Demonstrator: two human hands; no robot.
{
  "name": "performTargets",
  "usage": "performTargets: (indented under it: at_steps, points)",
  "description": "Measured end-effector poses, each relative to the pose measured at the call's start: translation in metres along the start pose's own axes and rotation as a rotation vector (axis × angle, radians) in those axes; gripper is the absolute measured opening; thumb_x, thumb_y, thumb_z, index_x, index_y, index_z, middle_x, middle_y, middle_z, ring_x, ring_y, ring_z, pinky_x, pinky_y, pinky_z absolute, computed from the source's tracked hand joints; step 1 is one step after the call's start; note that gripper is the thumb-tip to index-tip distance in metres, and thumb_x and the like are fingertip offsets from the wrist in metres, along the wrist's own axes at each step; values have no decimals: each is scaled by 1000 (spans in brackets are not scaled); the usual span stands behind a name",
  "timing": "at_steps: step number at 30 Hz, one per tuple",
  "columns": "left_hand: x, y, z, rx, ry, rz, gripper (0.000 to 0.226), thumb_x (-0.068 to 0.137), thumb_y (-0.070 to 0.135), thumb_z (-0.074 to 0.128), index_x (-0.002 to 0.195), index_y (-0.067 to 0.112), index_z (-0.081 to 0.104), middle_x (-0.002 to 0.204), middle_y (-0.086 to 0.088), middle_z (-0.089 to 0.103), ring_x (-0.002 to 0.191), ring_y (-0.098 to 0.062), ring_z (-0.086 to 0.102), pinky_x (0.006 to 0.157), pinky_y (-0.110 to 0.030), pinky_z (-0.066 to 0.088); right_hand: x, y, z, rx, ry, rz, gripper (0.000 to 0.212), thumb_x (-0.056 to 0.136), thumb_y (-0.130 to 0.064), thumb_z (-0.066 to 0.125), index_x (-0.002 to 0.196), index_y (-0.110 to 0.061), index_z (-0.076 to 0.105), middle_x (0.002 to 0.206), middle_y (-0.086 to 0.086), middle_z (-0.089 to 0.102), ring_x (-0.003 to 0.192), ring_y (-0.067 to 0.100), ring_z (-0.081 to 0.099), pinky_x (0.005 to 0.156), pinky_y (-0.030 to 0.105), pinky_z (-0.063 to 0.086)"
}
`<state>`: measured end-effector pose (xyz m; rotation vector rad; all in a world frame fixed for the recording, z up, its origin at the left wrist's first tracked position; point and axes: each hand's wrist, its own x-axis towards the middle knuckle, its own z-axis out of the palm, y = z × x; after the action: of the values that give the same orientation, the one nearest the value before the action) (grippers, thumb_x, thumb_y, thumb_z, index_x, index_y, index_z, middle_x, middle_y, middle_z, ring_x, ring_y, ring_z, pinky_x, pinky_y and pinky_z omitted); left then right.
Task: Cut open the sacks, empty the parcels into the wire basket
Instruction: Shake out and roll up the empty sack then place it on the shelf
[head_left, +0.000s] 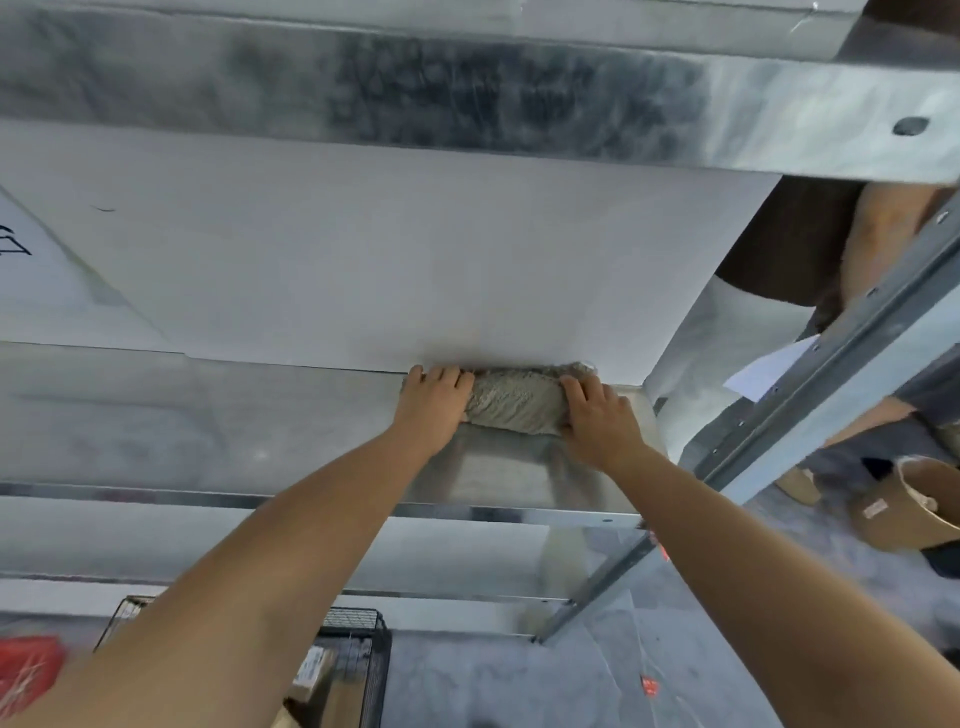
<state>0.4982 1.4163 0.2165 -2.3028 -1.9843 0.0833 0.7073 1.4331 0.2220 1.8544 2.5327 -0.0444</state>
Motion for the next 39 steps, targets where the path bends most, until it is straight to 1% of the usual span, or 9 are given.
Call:
performTargets:
  at_steps: [2, 3, 7, 10, 16, 22, 29, 34, 39]
  points:
    - [3, -1, 10, 17, 38, -12, 51, 79, 16, 68, 127, 6, 52, 124, -13, 60, 112, -29, 58, 99, -51, 40, 3, 2, 10, 14, -5, 0, 57, 89, -26, 48, 141, -13, 27, 142, 15, 34, 118, 34, 44, 93, 43, 40]
    - [4, -3, 14, 4, 45, -14, 53, 81, 16, 65, 130, 5, 49, 128, -15, 58, 116, -30, 56, 101, -54, 37, 4, 3, 14, 25, 2, 0, 58, 90, -28, 48, 142, -13, 26, 141, 14, 35, 119, 34, 43, 92, 43, 40]
    - [10, -8, 22, -1, -93, -1, 57, 99, 22, 33, 149, 9, 7, 155, -9, 17, 143, -27, 17, 115, -51, 10, 6, 6, 21, 33, -15, 6, 63, 92, -37, 44, 145, -15, 20, 144, 12, 30, 127, 33, 37, 97, 45, 38]
    - [10, -9, 21, -14, -143, -11, 62, 99, 27, 33, 149, 11, -2, 157, -6, 9, 145, -25, 10, 117, -48, 7, 7, 4, 22, 13, -72, 35, 63, 94, -39, 41, 147, -18, 14, 147, 12, 25, 132, 32, 31, 101, 46, 35]
    - [-5, -10, -9, -6, -196, -57, 73, 96, 44, 35, 148, 8, -2, 157, -11, 4, 146, -27, 4, 117, -48, 4, 1, -5, 6, 81, -134, 154, 68, 92, -41, 43, 148, -26, 7, 153, 13, 14, 139, 37, 18, 112, 51, 24]
    - [-41, -32, -40, -9, -187, -41, 68, 98, 42, 31, 148, 5, 2, 157, -13, 4, 146, -29, 6, 118, -44, 11, -15, -22, -25, 176, -76, 240, 79, 83, -35, 59, 145, -25, 11, 150, 11, 17, 140, 34, 16, 113, 48, 22]
    - [-102, -51, -54, 9, -98, 61, 65, 97, 43, 34, 146, 4, 14, 153, -12, 24, 140, -28, 22, 113, -41, 23, -59, -75, -46, 74, 28, 161, 83, 83, -45, 58, 146, -15, 14, 154, 13, 16, 145, 34, 1, 118, 48, 10]
    - [-156, -67, -66, -6, -103, 108, 64, 97, 44, 35, 146, 7, 15, 154, -11, 21, 141, -28, 20, 114, -41, 21, -111, -127, -48, 8, 12, 86, 88, 85, -55, 53, 149, -18, 5, 157, 9, 11, 146, 33, -5, 118, 47, 0]
    - [-210, -85, -70, -13, -129, 102, 66, 97, 44, 33, 147, 8, 12, 157, -10, 13, 144, -27, 14, 115, -40, 18, -151, -173, -50, 15, -13, 45, 91, 84, -57, 53, 149, -20, 1, 157, 6, 10, 146, 33, -5, 119, 48, 0]
